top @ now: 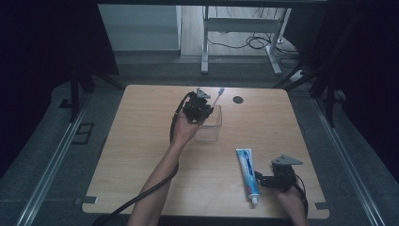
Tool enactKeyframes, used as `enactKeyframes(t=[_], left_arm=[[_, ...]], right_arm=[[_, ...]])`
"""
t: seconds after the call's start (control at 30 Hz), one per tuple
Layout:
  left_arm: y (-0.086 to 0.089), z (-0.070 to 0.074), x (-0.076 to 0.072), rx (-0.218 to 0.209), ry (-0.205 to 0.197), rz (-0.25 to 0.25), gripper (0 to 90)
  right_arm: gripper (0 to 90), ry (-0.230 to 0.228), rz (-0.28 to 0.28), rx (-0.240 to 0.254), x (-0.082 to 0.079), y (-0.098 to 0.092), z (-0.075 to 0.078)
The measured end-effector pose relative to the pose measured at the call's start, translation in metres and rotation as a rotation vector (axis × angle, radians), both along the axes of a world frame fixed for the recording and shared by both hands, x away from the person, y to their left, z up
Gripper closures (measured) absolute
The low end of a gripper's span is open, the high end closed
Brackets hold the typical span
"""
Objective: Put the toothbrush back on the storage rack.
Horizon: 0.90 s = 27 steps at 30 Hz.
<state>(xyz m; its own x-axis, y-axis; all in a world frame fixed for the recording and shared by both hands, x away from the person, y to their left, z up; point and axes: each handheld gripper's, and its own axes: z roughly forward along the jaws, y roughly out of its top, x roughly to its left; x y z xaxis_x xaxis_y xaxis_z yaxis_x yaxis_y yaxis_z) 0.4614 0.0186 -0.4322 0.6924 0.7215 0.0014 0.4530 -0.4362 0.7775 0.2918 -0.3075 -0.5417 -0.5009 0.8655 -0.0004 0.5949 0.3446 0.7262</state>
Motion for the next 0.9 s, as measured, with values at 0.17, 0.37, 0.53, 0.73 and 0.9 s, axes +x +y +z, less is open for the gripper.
enactKeyframes(t=[0.17,0.37,0.53,0.73,0.9], left_arm=[[-0.002,-0.006,0.0,0.012,0.01,0.003,78.8],[-0.005,-0.012,0.0,0.036,0.019,0.009,78.5],[-0.007,-0.015,0.0,0.046,0.029,0.009,78.2],[-0.01,-0.018,0.001,0.064,0.032,0.003,78.0],[-0.012,-0.021,0.001,0.083,0.033,-0.003,77.9]], right_arm=[[13.0,0.0,0.001,0.0,0.0,0.0,0.0],[13.0,0.0,0.001,0.0,0.0,0.0,0.0],[13.0,0.0,0.001,0.0,0.0,0.0,0.0],[13.0,0.0,0.001,0.0,0.0,0.0,0.0],[13.0,-0.001,0.001,-0.001,0.0,0.0,0.0]])
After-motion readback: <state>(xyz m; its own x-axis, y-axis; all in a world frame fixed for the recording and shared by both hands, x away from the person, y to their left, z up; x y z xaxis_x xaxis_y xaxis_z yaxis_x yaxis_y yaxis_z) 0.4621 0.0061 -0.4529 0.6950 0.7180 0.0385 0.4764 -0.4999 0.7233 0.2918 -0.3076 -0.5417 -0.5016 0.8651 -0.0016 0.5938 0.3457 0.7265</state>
